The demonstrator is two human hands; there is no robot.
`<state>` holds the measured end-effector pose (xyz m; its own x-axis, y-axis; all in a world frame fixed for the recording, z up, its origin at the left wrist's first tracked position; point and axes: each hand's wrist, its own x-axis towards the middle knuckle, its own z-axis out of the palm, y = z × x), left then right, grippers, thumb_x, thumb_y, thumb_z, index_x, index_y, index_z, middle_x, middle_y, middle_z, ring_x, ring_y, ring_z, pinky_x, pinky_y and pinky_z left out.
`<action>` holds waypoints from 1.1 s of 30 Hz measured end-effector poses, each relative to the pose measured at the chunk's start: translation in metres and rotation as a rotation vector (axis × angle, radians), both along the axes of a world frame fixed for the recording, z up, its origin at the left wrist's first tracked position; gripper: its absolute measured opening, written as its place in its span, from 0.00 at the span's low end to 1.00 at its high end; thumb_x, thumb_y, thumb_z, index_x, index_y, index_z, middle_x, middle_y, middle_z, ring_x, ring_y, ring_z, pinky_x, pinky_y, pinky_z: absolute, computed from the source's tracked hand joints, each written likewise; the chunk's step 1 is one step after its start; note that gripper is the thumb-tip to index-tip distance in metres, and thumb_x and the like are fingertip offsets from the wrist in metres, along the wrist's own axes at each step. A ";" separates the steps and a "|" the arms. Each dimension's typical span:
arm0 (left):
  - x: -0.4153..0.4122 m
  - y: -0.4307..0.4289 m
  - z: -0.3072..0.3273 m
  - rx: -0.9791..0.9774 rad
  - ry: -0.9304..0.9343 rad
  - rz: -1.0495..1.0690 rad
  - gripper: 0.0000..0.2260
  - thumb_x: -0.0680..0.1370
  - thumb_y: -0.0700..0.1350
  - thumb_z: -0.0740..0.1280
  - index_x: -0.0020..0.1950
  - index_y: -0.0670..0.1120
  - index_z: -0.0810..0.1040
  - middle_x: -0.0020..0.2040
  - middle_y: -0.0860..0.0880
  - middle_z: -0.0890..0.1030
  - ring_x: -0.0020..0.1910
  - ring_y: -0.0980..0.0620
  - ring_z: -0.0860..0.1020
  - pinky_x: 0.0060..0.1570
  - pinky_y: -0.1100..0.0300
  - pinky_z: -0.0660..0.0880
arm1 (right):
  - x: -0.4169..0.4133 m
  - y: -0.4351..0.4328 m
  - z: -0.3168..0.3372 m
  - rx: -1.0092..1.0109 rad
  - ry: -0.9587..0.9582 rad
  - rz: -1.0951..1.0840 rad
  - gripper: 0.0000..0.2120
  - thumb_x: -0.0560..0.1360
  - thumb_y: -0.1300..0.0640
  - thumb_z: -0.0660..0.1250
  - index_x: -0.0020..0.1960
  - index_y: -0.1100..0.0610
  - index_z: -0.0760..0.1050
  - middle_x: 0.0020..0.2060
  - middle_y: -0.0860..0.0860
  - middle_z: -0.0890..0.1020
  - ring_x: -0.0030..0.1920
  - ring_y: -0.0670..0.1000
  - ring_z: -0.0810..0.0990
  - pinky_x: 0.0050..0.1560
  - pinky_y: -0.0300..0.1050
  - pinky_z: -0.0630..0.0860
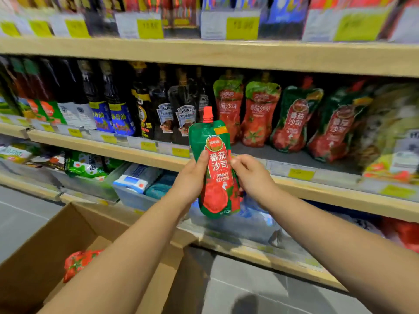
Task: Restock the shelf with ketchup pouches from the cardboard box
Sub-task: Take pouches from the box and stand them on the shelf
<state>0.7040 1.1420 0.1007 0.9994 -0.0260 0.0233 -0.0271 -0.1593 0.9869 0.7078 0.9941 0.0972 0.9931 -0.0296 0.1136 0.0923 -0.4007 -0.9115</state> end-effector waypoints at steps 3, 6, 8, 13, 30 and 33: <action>0.015 -0.027 0.008 -0.006 -0.064 -0.042 0.11 0.76 0.52 0.65 0.37 0.50 0.78 0.31 0.57 0.79 0.29 0.61 0.75 0.33 0.66 0.72 | -0.002 -0.045 0.008 0.014 -0.075 -0.141 0.07 0.78 0.56 0.59 0.43 0.52 0.74 0.42 0.49 0.78 0.44 0.47 0.74 0.41 0.41 0.68; 0.027 -0.055 0.014 0.052 -0.129 -0.052 0.07 0.74 0.44 0.69 0.35 0.50 0.78 0.34 0.54 0.79 0.28 0.66 0.74 0.32 0.72 0.71 | 0.001 -0.083 0.017 0.018 -0.090 -0.237 0.08 0.77 0.55 0.60 0.45 0.55 0.76 0.44 0.51 0.79 0.46 0.49 0.76 0.46 0.43 0.70; 0.036 -0.077 0.021 0.100 -0.147 -0.063 0.06 0.74 0.44 0.69 0.36 0.48 0.79 0.36 0.49 0.81 0.32 0.63 0.76 0.35 0.69 0.73 | 0.004 -0.104 0.025 -0.001 -0.088 -0.271 0.12 0.77 0.53 0.59 0.45 0.60 0.77 0.42 0.53 0.80 0.44 0.52 0.77 0.46 0.46 0.72; 0.056 -0.134 0.049 0.101 -0.175 0.000 0.07 0.76 0.46 0.64 0.39 0.47 0.77 0.30 0.51 0.78 0.24 0.60 0.75 0.27 0.66 0.72 | 0.020 -0.141 0.043 0.005 -0.111 -0.395 0.10 0.77 0.51 0.57 0.43 0.53 0.73 0.29 0.50 0.73 0.30 0.51 0.73 0.29 0.44 0.72; 0.063 -0.167 0.011 0.392 -0.275 0.026 0.09 0.75 0.51 0.67 0.46 0.48 0.83 0.42 0.53 0.82 0.42 0.56 0.76 0.43 0.64 0.68 | 0.009 -0.172 0.022 -0.091 -0.155 -0.508 0.13 0.79 0.55 0.57 0.58 0.56 0.74 0.46 0.50 0.78 0.43 0.49 0.77 0.46 0.47 0.76; 0.059 -0.172 0.009 0.432 -0.314 0.026 0.09 0.75 0.49 0.67 0.47 0.47 0.83 0.43 0.53 0.83 0.42 0.57 0.76 0.44 0.65 0.68 | 0.002 -0.168 0.021 -0.212 -0.167 -0.532 0.15 0.79 0.51 0.55 0.62 0.56 0.71 0.54 0.52 0.77 0.51 0.51 0.75 0.48 0.43 0.70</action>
<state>0.7628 0.9704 0.1102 0.9465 -0.0749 0.3140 -0.3014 -0.5537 0.7763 0.7093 0.8262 0.1180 0.8162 -0.4779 0.3246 -0.0362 -0.6031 -0.7968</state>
